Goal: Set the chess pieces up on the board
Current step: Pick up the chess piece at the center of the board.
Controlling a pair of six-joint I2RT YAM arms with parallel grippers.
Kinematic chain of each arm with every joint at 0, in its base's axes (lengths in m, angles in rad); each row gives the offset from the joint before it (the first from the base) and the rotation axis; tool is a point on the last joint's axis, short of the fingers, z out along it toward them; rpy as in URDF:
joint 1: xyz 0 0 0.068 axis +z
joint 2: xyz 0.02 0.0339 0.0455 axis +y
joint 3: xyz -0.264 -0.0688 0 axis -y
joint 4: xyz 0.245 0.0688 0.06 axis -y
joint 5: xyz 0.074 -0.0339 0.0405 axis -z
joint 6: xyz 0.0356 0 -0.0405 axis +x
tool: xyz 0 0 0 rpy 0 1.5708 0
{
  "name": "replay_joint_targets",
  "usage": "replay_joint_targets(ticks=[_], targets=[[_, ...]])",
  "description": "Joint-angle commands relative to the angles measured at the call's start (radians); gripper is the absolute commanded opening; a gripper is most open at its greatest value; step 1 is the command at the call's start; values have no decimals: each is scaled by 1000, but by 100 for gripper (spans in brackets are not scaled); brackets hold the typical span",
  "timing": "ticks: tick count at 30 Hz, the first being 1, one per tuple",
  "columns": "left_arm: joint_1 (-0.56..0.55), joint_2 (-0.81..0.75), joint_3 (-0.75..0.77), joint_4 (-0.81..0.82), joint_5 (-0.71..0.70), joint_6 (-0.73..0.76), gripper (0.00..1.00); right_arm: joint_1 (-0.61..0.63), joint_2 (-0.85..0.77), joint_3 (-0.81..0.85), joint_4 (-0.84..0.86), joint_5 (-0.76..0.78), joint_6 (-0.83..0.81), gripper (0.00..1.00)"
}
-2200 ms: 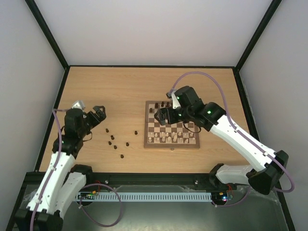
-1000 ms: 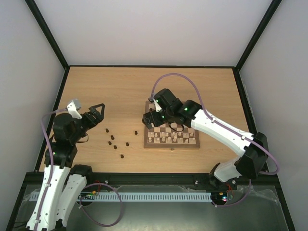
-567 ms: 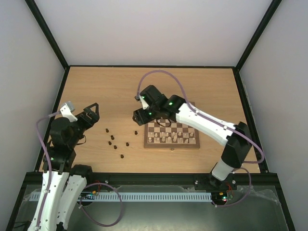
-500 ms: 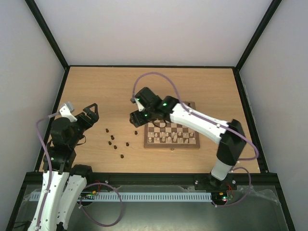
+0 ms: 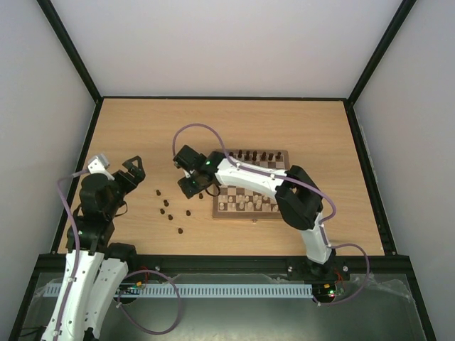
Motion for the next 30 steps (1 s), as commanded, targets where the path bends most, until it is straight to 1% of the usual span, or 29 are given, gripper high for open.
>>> replay_joint_targets(ticks=[1, 7, 14, 23, 28, 30], targets=[[4, -7, 35, -3, -13, 5, 100, 46, 40, 42, 1, -15, -7, 56], [4, -55, 125, -63, 17, 8, 99, 78, 121, 142, -1, -40, -10, 53], [4, -109, 212, -136, 26, 8, 99, 108, 250, 312, -79, -28, -9, 48], [4, -136, 254, -171, 35, 9, 99, 116, 319, 370, -107, -14, -7, 43], [4, -143, 255, -176, 36, 10, 99, 123, 354, 409, -125, -21, -8, 36], [4, -145, 255, -179, 32, 11, 99, 124, 360, 413, -123, -25, -7, 36]])
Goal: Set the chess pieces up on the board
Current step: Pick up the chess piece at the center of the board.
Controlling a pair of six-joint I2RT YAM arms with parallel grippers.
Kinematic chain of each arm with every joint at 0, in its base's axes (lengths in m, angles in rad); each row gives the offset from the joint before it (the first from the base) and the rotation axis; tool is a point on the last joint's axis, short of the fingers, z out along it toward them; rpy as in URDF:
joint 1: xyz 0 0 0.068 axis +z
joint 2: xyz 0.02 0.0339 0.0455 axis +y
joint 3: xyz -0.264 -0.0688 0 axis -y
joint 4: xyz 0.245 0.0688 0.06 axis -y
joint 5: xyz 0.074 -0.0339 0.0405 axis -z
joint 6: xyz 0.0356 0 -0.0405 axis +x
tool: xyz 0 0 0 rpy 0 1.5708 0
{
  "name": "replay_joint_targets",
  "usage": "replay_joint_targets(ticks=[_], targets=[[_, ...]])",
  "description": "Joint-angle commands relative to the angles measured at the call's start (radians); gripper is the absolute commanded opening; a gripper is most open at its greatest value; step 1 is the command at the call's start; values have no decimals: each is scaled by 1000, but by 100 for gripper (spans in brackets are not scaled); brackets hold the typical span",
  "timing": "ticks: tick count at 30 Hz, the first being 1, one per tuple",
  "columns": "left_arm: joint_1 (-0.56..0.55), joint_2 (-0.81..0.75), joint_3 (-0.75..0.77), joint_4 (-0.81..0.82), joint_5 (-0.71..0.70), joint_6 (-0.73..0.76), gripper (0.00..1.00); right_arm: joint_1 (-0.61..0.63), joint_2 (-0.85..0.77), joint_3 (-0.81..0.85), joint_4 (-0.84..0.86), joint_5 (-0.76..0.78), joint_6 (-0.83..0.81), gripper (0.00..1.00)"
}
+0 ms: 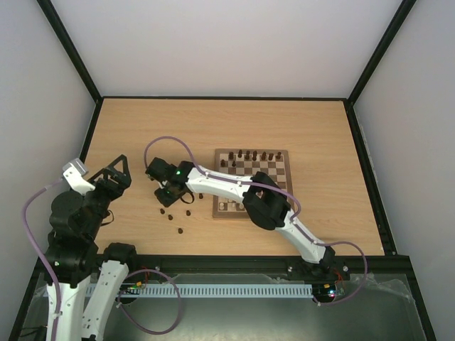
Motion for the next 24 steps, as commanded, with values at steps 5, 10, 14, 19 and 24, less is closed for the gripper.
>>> replay_joint_targets(ticks=[5, 10, 14, 19, 24], targets=[[4, -14, 16, -25, 8, 13, 100, 17, 35, 43, -62, -1, -4, 35], [4, -21, 11, -26, 5, 12, 100, 20, 42, 42, -64, -9, -7, 33], [4, -21, 2, -23, 2, 13, 100, 21, 55, 46, -66, -8, -10, 24], [4, -29, -2, -28, -2, 12, 100, 20, 73, 63, -74, -4, -9, 15], [4, -35, -4, -32, -1, 11, 100, 20, 69, 67, -80, 9, -7, 10]])
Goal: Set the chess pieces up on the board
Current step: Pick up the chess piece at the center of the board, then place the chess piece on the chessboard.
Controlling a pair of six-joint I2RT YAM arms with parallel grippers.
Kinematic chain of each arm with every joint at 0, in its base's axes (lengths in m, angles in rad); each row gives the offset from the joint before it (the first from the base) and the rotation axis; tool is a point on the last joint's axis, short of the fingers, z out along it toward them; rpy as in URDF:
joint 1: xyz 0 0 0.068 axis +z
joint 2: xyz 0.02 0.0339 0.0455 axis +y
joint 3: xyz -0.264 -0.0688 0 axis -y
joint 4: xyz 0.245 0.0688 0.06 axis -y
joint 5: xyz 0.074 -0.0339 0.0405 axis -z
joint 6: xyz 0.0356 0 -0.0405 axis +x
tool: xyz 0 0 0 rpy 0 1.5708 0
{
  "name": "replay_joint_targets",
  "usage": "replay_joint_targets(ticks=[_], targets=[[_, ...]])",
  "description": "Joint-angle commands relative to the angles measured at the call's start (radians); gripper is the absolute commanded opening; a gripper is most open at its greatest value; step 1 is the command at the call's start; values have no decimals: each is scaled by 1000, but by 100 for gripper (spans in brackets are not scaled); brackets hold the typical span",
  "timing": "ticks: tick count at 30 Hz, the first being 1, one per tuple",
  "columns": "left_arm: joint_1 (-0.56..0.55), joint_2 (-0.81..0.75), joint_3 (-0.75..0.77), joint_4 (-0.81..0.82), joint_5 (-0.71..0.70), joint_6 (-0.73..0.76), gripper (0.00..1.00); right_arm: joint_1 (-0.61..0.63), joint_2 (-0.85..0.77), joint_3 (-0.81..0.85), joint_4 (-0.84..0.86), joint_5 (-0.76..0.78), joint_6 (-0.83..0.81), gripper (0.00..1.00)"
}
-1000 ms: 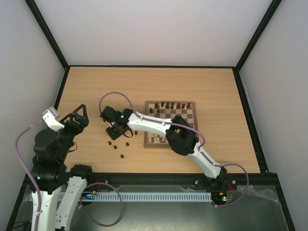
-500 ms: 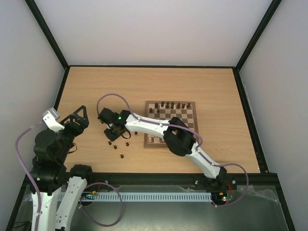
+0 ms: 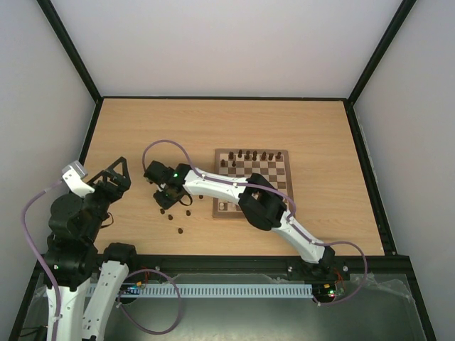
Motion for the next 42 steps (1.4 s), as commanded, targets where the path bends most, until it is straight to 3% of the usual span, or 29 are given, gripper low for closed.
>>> replay_joint_targets(ticks=[1, 18, 28, 35, 42], targets=[[4, -15, -2, -12, 0, 11, 100, 9, 16, 28, -71, 19, -3, 10], [3, -16, 18, -14, -5, 21, 99, -1, -110, -19, -90, 104, 5, 6], [2, 8, 18, -7, 18, 47, 100, -52, -268, -123, -80, 145, 17, 6], [3, 38, -50, 51, 64, 52, 100, -170, -375, -209, -66, 173, 8, 6], [3, 85, -146, 139, 144, 45, 99, -289, -372, -177, -94, 194, -7, 6]])
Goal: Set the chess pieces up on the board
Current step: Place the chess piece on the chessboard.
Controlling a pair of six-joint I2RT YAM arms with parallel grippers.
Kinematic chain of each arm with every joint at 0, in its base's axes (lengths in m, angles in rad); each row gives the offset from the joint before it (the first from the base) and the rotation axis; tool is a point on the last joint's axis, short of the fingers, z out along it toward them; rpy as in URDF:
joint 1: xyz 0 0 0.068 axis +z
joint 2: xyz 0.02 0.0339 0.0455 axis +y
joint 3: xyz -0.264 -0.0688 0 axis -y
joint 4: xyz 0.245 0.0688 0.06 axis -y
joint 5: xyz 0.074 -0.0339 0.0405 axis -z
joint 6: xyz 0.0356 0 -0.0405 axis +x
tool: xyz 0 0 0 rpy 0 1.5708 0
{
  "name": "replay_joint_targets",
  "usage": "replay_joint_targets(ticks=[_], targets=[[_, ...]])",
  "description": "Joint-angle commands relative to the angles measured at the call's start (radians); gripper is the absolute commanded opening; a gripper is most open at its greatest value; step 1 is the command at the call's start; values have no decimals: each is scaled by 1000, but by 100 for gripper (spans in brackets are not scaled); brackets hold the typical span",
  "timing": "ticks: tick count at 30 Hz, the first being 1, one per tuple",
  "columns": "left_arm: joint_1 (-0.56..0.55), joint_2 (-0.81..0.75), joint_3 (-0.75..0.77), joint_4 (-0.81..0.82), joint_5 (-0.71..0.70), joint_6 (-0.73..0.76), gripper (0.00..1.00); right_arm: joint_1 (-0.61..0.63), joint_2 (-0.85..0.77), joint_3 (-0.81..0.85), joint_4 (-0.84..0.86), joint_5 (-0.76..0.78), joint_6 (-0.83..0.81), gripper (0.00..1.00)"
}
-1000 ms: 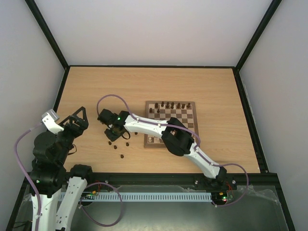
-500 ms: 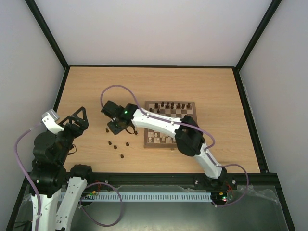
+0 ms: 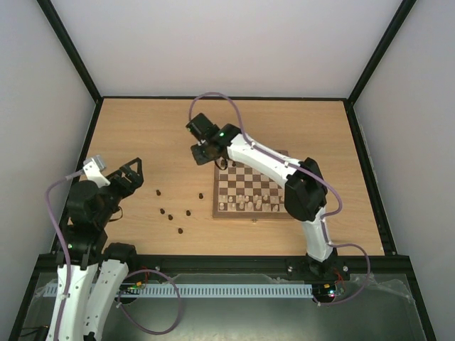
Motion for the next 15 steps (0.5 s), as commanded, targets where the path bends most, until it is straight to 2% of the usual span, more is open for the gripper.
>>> replay_joint_targets(ticks=[1, 15], targets=[[3, 30, -40, 71, 70, 8, 99, -58, -9, 20, -51, 35, -15, 6], [3, 58, -78, 106, 82, 16, 100, -124, 133, 181, -128, 90, -33, 6]])
